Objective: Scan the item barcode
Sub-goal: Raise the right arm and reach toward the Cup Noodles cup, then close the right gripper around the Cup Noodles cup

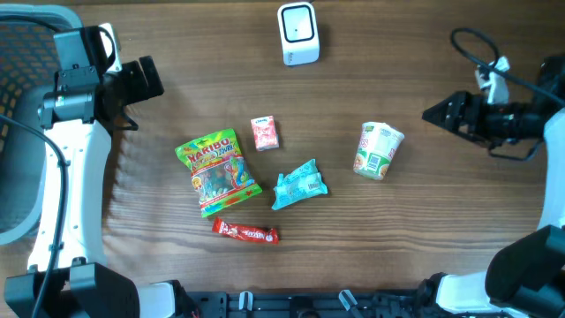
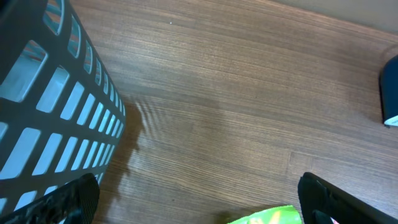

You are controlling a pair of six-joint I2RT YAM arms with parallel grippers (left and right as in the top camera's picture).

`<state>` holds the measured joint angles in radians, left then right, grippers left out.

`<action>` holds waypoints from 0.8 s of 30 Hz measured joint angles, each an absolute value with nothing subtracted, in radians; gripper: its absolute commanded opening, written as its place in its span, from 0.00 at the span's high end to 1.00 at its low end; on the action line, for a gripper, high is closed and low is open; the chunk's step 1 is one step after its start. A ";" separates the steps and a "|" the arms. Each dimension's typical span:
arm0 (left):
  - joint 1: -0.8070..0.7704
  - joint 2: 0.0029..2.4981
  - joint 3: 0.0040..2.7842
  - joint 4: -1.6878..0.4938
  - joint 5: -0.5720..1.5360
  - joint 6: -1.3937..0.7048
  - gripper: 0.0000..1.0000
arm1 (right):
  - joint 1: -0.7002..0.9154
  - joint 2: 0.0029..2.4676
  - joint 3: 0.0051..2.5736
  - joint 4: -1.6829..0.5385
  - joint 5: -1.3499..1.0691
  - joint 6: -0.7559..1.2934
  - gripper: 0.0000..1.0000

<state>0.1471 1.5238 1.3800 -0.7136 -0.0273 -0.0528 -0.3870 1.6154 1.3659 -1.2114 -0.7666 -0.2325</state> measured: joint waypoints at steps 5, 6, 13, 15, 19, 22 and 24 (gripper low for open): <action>0.147 1.524 1.380 -0.713 -0.027 -0.053 0.00 | -0.359 1.618 1.096 -0.980 -0.808 -0.183 0.08; 0.147 1.524 1.380 -0.714 -0.027 -0.053 0.00 | -0.352 1.618 1.073 -0.951 -0.808 -0.170 0.08; 0.147 1.524 1.380 -0.714 -0.027 -0.053 0.00 | -0.231 1.618 0.949 -0.707 -0.739 -0.026 0.08; 0.147 1.524 1.380 -0.714 -0.027 -0.053 0.00 | -0.223 1.618 0.949 -0.690 -0.728 -0.003 0.08; 0.147 1.524 1.380 -0.714 -0.027 -0.053 0.00 | -0.222 1.618 0.949 -0.671 -0.709 0.012 0.08; 0.147 1.524 1.380 -0.713 -0.027 -0.053 0.00 | -0.222 1.618 0.949 -0.665 -0.705 0.019 0.08; 0.147 1.524 1.380 -0.714 -0.027 -0.053 0.00 | -0.222 1.618 0.949 -0.648 -0.705 0.023 0.08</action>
<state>0.1471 1.5238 1.3800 -0.7136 -0.0273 -0.0528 -0.2222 1.6184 0.9485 -0.6476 -0.7052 0.0231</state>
